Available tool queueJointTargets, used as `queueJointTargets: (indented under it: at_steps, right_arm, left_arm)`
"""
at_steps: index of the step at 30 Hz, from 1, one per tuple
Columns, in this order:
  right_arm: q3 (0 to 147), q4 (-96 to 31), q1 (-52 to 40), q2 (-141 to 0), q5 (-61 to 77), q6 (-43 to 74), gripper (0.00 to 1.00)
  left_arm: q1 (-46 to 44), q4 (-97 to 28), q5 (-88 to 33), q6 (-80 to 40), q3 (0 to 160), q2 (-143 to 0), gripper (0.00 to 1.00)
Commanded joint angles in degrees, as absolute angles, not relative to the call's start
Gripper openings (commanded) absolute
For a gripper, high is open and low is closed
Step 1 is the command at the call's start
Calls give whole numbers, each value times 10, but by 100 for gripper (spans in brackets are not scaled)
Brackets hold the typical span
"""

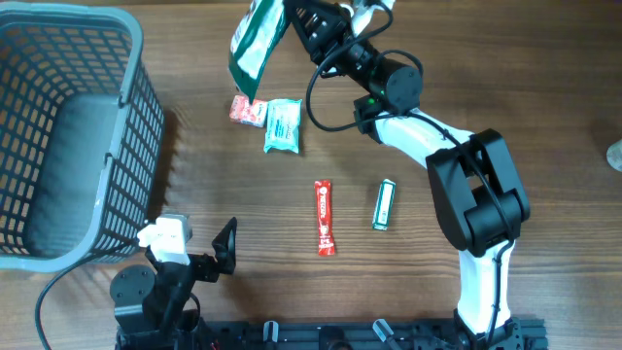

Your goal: Scan the item barcode

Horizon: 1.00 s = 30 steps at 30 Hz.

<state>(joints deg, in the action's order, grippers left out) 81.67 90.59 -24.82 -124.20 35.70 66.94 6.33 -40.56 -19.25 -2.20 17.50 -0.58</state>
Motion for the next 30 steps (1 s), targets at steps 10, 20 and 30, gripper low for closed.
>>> queueJointTargets:
  at_steps: [10,20,30]
  right_arm:
    - [984,948,-275,-1234,756,510,4]
    - [972,929,-273,-1234,929,560,4]
    - [959,94,-232,-1234,890,379,4]
  left_arm:
    - [66,-404,-199,-13,171,-4,100]
    - [66,-404,-199,-13,171,-4,100]
    - [66,-404,-199,-13,171,-4,100]
